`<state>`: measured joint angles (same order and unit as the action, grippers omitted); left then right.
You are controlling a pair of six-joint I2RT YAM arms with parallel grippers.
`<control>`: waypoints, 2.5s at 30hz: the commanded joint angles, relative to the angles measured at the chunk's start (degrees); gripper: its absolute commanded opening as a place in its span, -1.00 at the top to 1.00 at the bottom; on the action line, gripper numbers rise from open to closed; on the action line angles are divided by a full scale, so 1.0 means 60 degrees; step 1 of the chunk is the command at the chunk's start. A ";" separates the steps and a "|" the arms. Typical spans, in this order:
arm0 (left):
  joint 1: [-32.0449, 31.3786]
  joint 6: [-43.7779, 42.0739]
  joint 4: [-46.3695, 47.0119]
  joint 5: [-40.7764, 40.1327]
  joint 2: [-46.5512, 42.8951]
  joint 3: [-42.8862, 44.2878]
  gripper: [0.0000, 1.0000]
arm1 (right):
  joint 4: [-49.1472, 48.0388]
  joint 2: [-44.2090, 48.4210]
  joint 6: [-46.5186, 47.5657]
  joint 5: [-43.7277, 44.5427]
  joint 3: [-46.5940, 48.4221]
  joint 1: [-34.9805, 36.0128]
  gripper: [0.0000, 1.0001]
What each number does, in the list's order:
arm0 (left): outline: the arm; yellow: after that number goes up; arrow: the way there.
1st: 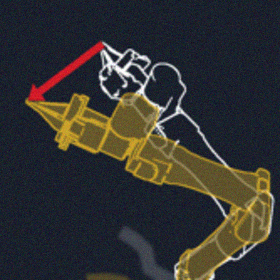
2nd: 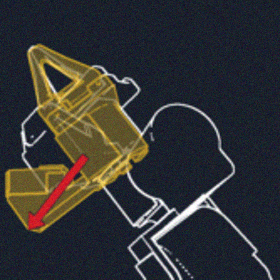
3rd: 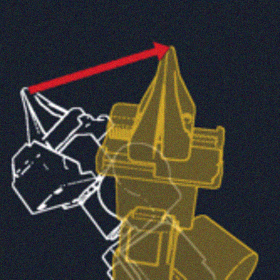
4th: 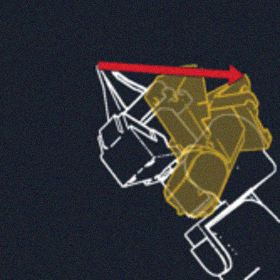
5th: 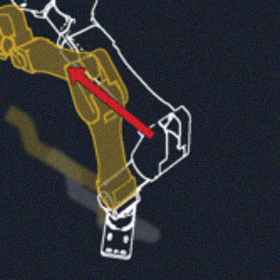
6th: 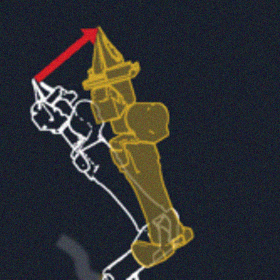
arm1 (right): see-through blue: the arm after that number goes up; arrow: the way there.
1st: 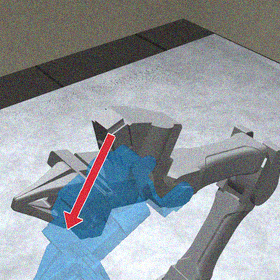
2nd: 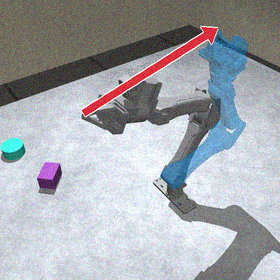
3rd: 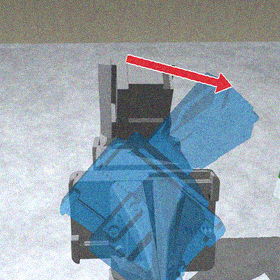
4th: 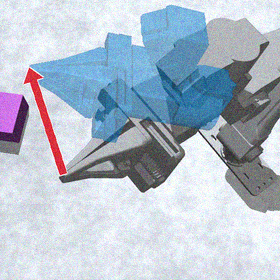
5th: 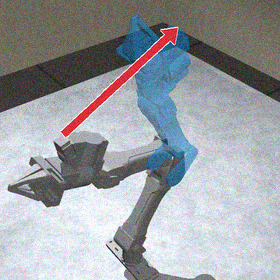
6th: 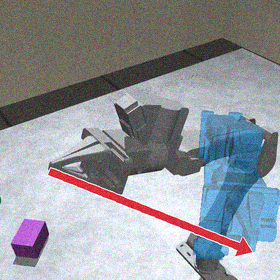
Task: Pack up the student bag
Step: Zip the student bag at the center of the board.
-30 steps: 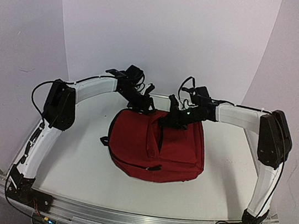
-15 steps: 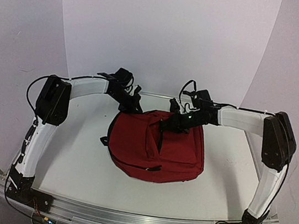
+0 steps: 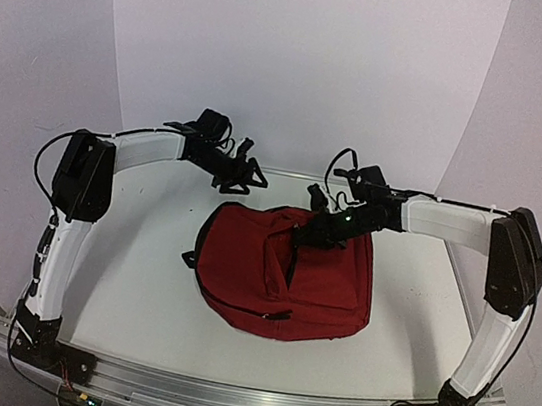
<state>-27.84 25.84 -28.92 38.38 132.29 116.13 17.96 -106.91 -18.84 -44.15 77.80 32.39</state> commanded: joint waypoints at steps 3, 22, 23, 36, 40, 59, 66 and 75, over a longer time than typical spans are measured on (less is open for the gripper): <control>-0.0696 -0.0373 -0.0358 0.1591 0.0015 0.1372 -0.46 | 0.0230 -0.0348 0.0447 0.0554 0.1040 0.0139 1.00; -0.1582 0.0080 -0.1308 0.0642 0.0696 0.1295 -0.44 | 0.0187 -0.0876 0.0221 0.0635 0.0615 0.0167 1.00; -0.1604 0.0034 -0.1476 0.0545 0.0793 0.1421 -0.44 | 0.0180 -0.0889 0.0221 0.0635 0.0608 0.0168 1.00; -0.1681 0.0060 -0.2893 -0.0944 0.0998 0.1869 -0.53 | 0.0194 -0.0845 0.0253 0.0476 0.0498 0.0359 1.00; -0.1721 0.0570 -0.1611 0.0733 0.0805 0.1153 -0.05 | 0.0201 -0.1030 0.0295 0.0565 0.0654 0.0365 1.00; -0.0226 0.4215 0.2993 -0.0427 -0.0988 -0.1754 1.00 | 0.0471 0.0224 0.0036 -0.0168 -0.0308 0.0689 1.00; 0.0140 0.5002 0.3675 -0.1218 -0.1404 -0.2099 1.00 | 0.0708 0.0618 0.0430 -0.0327 -0.0809 0.0740 1.00; 0.0335 0.4875 0.3524 -0.1709 -0.1848 -0.2409 1.00 | 0.1297 0.0724 0.0963 -0.0595 -0.0662 0.0810 1.00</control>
<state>-31.92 55.33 -13.91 39.47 127.90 101.47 18.37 -104.76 -15.33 -43.35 73.91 36.33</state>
